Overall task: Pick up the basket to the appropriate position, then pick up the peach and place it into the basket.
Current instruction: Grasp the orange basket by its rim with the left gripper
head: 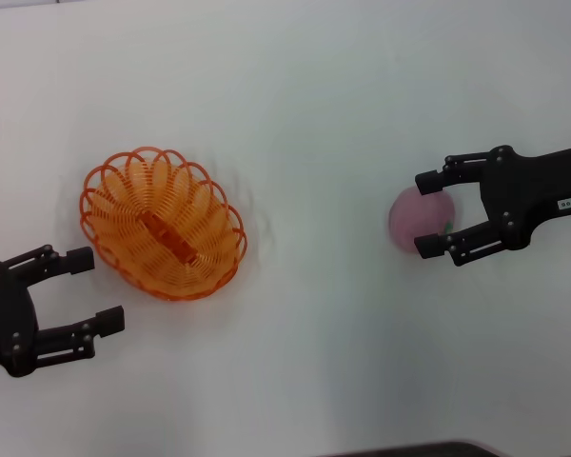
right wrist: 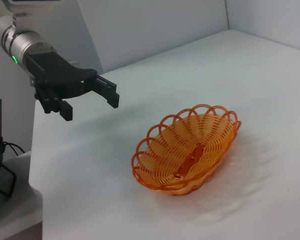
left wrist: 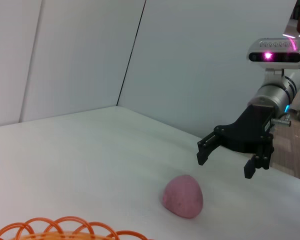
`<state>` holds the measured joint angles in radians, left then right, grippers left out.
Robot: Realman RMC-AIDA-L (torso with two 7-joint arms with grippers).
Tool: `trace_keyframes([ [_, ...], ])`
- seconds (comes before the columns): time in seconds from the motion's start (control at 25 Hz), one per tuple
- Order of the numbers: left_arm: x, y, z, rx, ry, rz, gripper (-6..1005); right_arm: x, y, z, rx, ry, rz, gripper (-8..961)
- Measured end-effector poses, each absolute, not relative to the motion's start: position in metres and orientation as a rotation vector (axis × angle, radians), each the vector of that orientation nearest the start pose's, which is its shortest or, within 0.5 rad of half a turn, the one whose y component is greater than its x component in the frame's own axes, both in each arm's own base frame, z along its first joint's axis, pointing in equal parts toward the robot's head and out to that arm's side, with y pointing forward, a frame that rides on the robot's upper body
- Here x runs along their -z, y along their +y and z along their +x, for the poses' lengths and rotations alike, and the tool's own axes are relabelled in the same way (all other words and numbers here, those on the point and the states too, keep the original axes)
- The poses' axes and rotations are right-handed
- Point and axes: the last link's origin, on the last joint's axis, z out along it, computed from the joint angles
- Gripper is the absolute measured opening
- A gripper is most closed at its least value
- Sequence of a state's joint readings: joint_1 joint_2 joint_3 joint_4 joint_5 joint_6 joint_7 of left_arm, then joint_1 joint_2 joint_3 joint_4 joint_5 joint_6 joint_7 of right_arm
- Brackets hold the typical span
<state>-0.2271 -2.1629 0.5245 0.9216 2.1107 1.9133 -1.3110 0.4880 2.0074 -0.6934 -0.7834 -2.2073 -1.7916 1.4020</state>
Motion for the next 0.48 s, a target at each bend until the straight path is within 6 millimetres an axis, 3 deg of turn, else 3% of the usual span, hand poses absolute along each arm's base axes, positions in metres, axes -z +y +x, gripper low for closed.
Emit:
trace_keyframes([
  [0.48, -0.0258, 0.2170, -0.3084, 0.763, -0.688, -2.730, 860, -0.0347, 0.2965, 0.2862, -0.431, 0.569, -2.972, 931],
])
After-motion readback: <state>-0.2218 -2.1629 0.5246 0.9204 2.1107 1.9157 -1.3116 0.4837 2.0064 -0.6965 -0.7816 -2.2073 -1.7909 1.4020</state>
